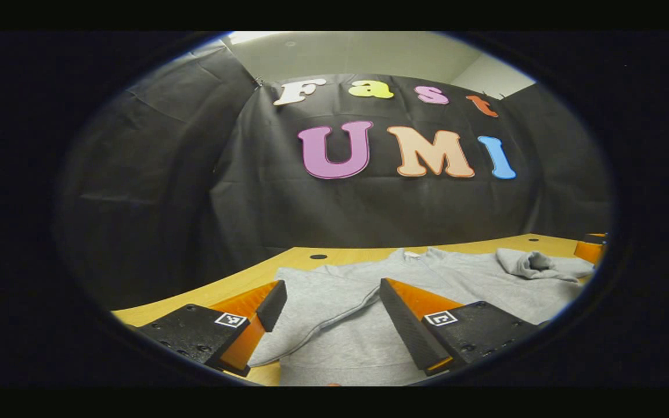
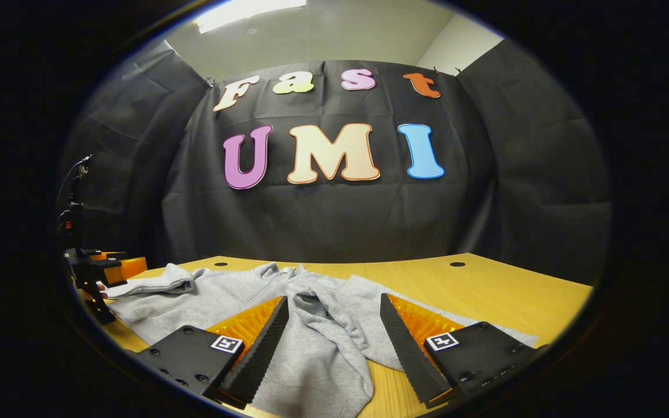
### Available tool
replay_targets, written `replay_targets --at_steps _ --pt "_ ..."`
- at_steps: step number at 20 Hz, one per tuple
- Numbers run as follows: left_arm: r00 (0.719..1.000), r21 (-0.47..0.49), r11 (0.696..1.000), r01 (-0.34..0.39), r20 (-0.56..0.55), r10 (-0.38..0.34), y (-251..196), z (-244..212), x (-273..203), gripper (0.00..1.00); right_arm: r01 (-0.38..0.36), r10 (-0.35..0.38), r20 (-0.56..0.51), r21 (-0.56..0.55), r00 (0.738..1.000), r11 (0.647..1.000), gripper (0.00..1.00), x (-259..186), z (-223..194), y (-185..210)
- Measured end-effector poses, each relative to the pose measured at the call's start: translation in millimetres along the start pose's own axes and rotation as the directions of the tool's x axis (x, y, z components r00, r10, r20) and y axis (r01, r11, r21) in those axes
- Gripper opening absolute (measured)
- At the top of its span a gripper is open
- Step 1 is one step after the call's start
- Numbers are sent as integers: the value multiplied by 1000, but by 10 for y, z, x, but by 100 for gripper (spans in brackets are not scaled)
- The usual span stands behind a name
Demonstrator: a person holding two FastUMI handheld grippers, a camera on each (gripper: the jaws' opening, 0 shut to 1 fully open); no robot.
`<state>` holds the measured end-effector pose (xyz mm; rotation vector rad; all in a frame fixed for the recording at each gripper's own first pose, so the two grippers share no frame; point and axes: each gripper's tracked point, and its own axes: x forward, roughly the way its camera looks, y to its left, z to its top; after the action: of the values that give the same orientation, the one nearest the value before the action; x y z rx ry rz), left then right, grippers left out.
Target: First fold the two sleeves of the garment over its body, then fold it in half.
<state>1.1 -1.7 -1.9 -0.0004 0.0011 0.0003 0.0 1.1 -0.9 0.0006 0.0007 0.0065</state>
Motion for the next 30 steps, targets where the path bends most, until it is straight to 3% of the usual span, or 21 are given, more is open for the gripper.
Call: replay_targets --at_steps 15,21,25,30 --pt "1000 -2 1000 0 1 0 -11 -10 12 95 22 -22 0 -3 1000 1000 98 5 -2 -44" --pt "1000 -2 1000 0 1 0 -19 -11 11 96 71 -69 -79 13 994 997 98 -33 107 -496" --pt "1000 -2 1000 -1 1 1 -16 -12 17 96 160 -158 -198 -5 967 987 98 -212 185 -1159" --pt "1000 -2 1000 -2 2 2 -13 -19 14 96 253 -243 -366 -23 898 967 97 -483 -17 -1739"
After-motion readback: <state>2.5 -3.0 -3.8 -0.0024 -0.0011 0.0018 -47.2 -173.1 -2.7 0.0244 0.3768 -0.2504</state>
